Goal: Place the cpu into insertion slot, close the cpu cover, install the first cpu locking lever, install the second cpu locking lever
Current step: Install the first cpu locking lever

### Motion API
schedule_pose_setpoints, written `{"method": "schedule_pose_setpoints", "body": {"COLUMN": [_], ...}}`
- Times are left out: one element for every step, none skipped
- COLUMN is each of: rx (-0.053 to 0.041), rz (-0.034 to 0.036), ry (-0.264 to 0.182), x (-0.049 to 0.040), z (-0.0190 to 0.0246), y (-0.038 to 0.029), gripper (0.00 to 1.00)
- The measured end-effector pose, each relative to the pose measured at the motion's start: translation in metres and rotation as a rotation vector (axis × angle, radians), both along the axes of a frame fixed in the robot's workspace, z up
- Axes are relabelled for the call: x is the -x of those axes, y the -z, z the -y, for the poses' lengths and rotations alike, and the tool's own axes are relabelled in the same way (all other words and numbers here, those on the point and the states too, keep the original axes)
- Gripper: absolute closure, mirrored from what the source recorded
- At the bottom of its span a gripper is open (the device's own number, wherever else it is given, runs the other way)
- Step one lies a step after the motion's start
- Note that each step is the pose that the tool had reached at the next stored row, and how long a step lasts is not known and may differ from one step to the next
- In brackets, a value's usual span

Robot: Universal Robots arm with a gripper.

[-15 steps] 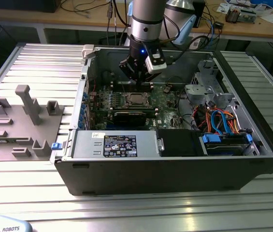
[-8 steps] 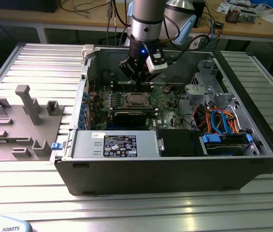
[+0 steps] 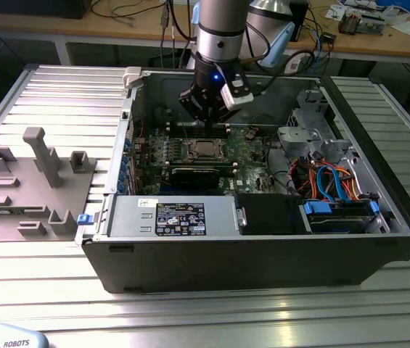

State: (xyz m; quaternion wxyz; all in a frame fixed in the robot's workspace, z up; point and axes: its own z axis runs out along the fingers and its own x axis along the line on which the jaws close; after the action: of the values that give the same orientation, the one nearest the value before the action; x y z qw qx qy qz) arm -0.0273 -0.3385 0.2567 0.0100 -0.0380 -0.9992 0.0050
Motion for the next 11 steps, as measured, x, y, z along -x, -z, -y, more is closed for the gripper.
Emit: {"method": "schedule_pose_setpoints", "body": {"rx": [0.0000, 0.0001, 0.0000, 0.0001, 0.0000, 0.0001, 0.0000, 0.0001, 0.0001, 0.0001, 0.0003], "rz": [0.0000, -0.0001, 0.0000, 0.0000, 0.0000, 0.0000, 0.0000, 0.0000, 0.0001, 0.0035, 0.0166], "ry": [-0.007, -0.021, -0.028, -0.034, -0.041, -0.041, -0.041, -0.041, -0.041, -0.040, -0.041], "x": [0.0000, 0.0000, 0.0000, 0.0000, 0.0000, 0.0000, 0.0000, 0.0000, 0.0000, 0.0001, 0.0001], "z": [0.0000, 0.0000, 0.0000, 0.0000, 0.0000, 0.0000, 0.0000, 0.0000, 0.0000, 0.0000, -0.0001], "y": [0.0000, 0.0000, 0.0000, 0.0000, 0.0000, 0.0000, 0.0000, 0.0000, 0.0000, 0.0000, 0.0002], "gripper": [0.89, 0.89, 0.89, 0.89, 0.89, 0.89, 0.89, 0.89, 0.89, 0.89, 0.89]}}
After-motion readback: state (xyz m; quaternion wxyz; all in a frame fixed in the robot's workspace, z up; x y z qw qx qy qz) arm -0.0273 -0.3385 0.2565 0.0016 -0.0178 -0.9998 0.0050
